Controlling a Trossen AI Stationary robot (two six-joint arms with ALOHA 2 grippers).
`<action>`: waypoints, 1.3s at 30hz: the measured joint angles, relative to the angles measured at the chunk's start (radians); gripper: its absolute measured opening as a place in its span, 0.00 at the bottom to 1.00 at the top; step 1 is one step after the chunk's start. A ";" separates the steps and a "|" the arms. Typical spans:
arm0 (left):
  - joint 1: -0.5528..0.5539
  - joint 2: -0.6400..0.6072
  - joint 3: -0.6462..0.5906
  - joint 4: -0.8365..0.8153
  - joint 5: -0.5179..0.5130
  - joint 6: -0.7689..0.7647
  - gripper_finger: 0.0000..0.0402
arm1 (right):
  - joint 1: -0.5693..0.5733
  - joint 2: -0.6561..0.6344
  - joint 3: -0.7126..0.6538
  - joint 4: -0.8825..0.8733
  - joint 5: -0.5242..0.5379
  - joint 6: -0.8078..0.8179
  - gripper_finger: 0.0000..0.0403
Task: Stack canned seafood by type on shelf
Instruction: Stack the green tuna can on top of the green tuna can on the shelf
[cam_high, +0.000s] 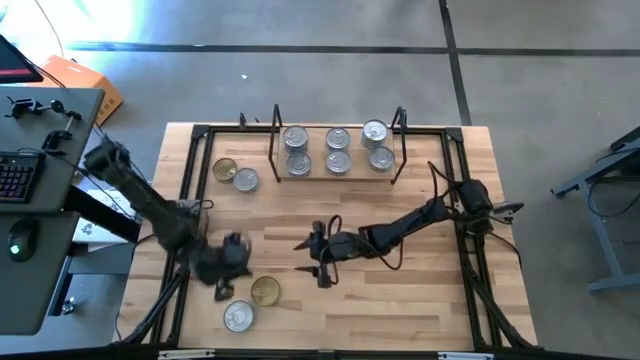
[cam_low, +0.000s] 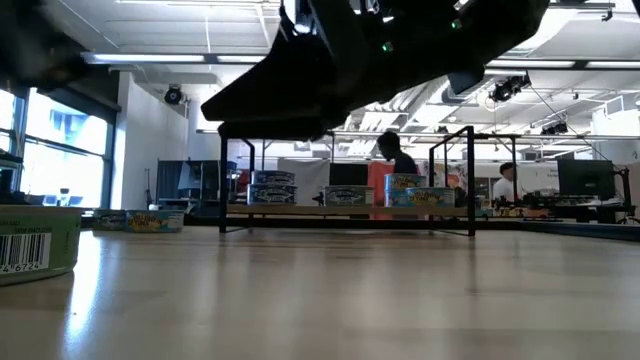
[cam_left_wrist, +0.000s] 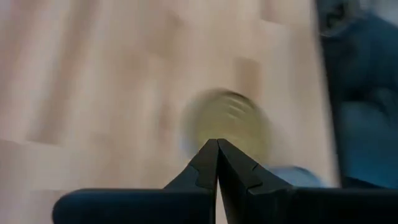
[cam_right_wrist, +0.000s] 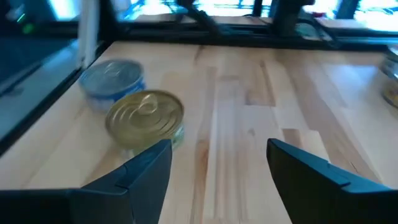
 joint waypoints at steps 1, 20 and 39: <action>-0.048 0.027 -0.019 0.064 -0.009 -0.055 0.00 | 0.008 0.000 0.000 0.005 0.023 0.033 0.64; 0.024 0.464 -0.057 0.522 -0.031 -0.036 0.00 | 0.039 -0.023 0.050 -0.067 0.080 0.203 0.64; 0.343 0.464 -0.062 0.594 0.062 0.392 0.00 | 0.078 -0.023 0.051 -0.386 0.203 0.348 0.64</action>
